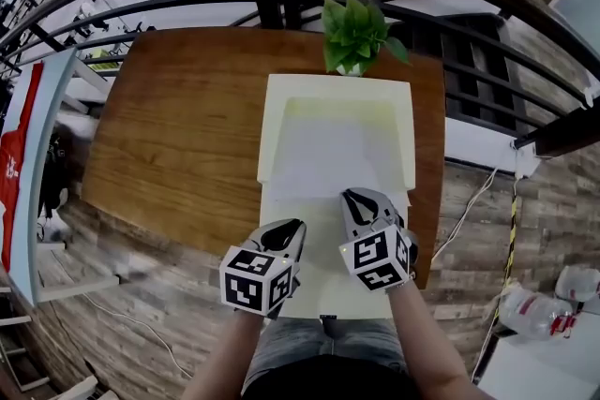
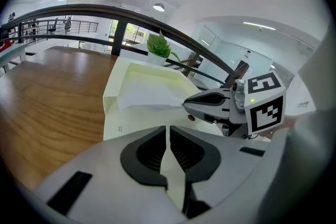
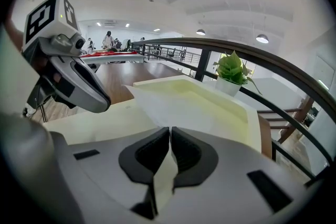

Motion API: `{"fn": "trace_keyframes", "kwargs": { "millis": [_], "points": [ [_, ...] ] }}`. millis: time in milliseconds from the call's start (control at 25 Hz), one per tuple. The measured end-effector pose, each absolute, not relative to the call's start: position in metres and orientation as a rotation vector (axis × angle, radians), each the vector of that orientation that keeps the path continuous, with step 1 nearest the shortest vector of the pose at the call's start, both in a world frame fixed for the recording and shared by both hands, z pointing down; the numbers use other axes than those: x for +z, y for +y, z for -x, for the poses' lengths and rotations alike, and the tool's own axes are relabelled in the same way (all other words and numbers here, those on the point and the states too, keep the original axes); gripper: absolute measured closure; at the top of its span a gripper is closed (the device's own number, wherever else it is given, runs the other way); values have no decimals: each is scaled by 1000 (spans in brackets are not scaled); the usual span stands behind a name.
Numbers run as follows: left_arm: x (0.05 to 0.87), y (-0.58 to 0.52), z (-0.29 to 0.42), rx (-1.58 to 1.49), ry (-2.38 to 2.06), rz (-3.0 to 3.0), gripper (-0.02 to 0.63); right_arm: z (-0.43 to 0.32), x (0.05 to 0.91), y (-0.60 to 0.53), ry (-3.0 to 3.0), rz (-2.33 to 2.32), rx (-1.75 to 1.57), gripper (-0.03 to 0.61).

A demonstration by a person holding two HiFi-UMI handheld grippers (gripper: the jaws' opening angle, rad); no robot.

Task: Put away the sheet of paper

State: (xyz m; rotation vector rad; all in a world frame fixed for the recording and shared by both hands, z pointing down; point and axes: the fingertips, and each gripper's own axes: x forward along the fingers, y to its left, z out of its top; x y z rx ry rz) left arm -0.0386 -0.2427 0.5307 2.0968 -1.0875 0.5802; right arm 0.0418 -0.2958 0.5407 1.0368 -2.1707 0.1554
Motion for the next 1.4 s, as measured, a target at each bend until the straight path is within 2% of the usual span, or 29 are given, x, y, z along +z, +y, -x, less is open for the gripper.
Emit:
{"fn": "trace_keyframes", "kwargs": {
  "millis": [1400],
  "points": [
    [543,-271,29,596,-1070,-2076,578,-50,572,-356,-2055,-1131,308,545]
  ]
}}
